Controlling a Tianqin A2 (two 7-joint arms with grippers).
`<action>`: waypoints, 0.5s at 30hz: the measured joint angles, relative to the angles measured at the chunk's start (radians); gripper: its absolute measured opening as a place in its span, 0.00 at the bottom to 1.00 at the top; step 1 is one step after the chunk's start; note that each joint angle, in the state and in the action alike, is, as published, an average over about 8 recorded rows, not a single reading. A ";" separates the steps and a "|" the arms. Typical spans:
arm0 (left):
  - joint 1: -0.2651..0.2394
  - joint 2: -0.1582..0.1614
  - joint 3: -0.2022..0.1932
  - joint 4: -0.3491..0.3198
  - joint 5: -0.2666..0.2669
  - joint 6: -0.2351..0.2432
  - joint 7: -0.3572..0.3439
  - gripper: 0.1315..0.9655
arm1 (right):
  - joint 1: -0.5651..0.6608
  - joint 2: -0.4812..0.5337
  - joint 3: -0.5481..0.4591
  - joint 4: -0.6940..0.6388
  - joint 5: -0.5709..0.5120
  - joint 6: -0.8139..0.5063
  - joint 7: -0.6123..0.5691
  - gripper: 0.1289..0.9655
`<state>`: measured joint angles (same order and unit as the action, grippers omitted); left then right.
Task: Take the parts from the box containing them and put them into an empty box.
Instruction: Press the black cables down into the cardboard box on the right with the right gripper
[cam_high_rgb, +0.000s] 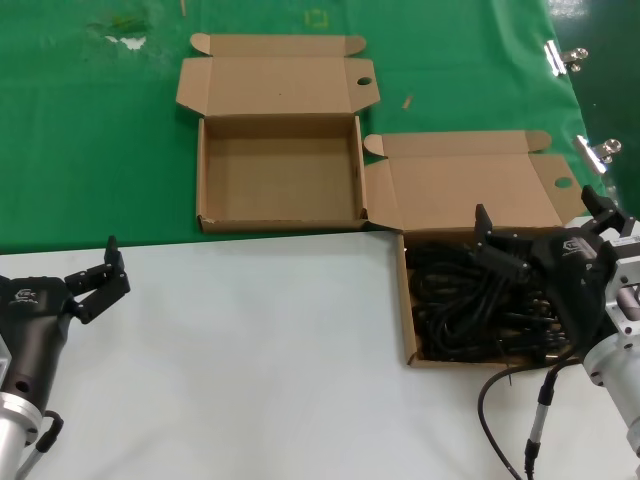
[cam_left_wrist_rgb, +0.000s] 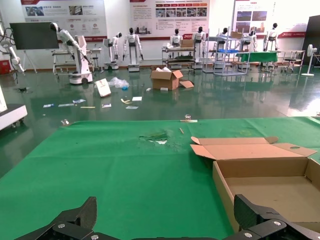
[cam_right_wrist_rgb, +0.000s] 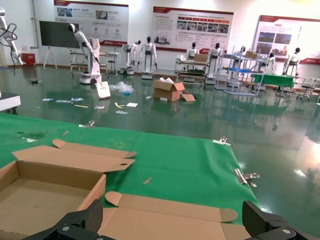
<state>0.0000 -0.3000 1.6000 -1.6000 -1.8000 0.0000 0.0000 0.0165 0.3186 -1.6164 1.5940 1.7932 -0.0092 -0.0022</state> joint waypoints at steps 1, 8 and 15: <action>0.000 0.000 0.000 0.000 0.000 0.000 0.000 1.00 | 0.000 0.000 0.000 0.000 0.000 0.000 0.000 1.00; 0.000 0.000 0.000 0.000 0.000 0.000 0.000 1.00 | 0.000 0.000 0.000 0.000 0.000 0.000 0.000 1.00; 0.000 0.000 0.000 0.000 0.000 0.000 0.000 1.00 | 0.000 0.000 0.000 0.000 0.000 0.000 0.000 1.00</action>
<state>0.0000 -0.3000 1.6000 -1.6000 -1.8000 0.0000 0.0000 0.0165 0.3186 -1.6164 1.5940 1.7932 -0.0092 -0.0022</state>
